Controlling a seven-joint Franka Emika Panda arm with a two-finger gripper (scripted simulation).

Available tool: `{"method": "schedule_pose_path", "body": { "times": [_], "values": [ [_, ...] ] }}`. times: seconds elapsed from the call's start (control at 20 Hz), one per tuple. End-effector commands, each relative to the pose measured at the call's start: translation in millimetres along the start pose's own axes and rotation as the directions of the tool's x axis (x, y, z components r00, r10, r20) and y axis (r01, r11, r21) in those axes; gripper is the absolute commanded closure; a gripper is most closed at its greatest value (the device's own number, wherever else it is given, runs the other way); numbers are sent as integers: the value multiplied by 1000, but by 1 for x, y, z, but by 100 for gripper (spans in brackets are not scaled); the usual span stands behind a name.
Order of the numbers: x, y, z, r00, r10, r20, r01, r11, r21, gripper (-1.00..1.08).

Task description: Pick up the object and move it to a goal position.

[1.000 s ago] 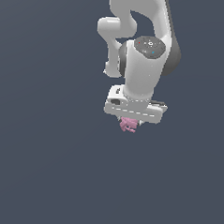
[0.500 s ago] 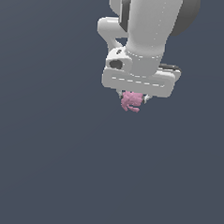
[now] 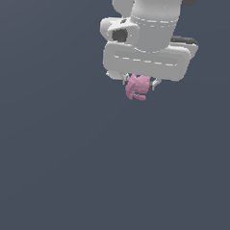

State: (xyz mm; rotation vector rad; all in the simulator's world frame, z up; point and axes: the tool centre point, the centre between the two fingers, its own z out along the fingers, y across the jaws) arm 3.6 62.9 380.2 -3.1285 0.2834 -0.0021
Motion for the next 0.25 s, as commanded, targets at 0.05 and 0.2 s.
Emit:
{"method": "schedule_pose_path", "body": {
  "times": [0.05,0.2],
  "values": [
    [0,0,-7,1000,0,1,0,1000,0,108],
    [0,0,-8,1000,0,1,0,1000,0,108]
  ]
}}
